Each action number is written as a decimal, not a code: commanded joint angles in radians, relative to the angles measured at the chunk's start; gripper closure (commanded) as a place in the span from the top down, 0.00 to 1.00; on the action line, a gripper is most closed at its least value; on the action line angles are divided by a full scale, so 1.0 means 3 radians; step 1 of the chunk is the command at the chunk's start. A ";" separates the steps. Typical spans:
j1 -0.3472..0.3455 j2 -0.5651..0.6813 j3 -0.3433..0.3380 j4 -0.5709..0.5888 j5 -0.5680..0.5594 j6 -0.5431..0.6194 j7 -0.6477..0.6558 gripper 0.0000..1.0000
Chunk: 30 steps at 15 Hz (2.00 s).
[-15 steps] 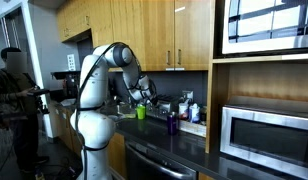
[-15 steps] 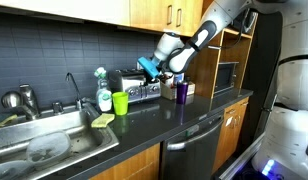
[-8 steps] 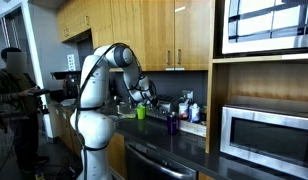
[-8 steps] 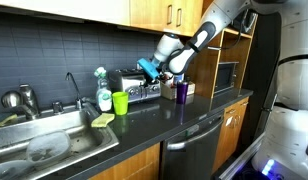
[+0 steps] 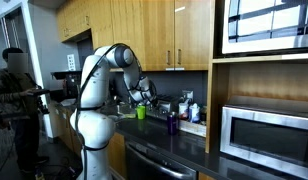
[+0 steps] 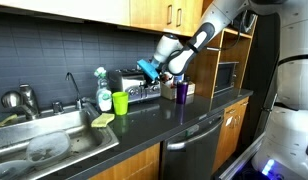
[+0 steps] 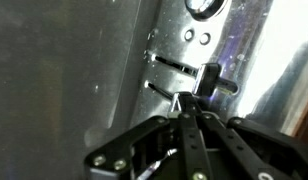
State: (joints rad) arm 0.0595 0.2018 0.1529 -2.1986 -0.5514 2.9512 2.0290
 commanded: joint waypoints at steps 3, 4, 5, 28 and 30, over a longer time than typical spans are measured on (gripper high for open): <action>0.0025 0.0126 -0.0035 0.0069 -0.0058 -0.0047 0.0026 0.00; 0.0050 0.0145 -0.0047 0.0067 -0.0086 -0.0048 0.0069 0.00; 0.0069 0.0173 -0.0057 0.0064 -0.0107 -0.0037 0.0099 0.00; -0.0024 0.0426 -0.0092 0.0030 -0.0038 0.0151 -0.0038 0.00; -0.0026 0.0417 -0.0087 0.0025 -0.0037 0.0172 -0.0047 0.00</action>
State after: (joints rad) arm 0.0636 0.2789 0.1407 -2.1936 -0.5514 2.9770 2.0271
